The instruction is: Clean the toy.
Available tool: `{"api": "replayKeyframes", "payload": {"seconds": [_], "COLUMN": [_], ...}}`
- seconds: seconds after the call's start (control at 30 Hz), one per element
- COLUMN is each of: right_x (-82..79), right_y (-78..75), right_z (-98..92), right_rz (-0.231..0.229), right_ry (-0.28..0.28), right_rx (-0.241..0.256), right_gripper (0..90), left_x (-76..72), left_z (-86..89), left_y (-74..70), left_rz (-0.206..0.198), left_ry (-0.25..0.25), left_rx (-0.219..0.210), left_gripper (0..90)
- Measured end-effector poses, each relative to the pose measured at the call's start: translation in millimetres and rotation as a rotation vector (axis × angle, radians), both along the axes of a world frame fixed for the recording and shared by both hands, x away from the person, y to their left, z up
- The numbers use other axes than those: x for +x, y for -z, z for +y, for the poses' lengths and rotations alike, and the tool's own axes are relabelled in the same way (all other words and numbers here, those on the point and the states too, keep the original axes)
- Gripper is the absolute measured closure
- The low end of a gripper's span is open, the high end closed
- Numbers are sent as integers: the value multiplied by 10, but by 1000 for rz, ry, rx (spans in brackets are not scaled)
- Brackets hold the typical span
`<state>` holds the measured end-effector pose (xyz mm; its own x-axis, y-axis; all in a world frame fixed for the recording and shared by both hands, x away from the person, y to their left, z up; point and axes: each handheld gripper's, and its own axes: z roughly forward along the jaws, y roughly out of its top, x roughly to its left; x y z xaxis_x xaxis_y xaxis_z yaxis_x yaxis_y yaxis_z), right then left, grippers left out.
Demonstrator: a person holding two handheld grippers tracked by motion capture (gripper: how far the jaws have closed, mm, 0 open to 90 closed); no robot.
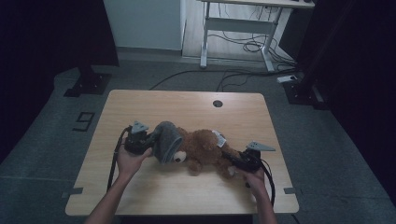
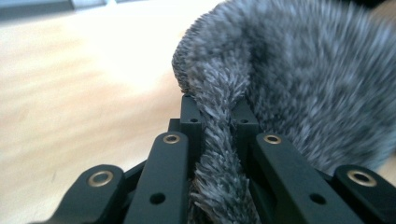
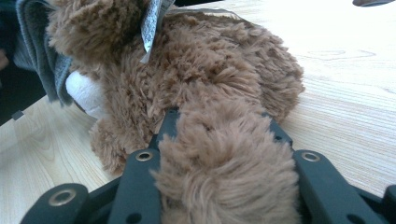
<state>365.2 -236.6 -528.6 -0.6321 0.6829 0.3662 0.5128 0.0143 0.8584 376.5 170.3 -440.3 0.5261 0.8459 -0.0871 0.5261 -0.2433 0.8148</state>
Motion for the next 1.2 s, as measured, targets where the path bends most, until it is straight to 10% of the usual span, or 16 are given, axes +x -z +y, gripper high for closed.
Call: {"api": "replayKeyframes", "payload": {"seconds": [0.5,0.73,1.2], "right_x": [-6,-4,-11], "right_y": [-6,2,1], "right_z": [5,-10,0], "right_rz": [-6,-7,-13], "right_ry": [-2,-8,-1], "right_rx": [-7,-3,-7], "right_gripper": [616,616,616], "left_x": [-52,161,119], "left_z": [-1204,-1791,-1357], "left_y": [-589,-365,-98], "left_rz": [-91,-20,24], "left_ry": [271,291,222], "left_rx": [-66,86,166], "left_gripper": [794,792,790]}}
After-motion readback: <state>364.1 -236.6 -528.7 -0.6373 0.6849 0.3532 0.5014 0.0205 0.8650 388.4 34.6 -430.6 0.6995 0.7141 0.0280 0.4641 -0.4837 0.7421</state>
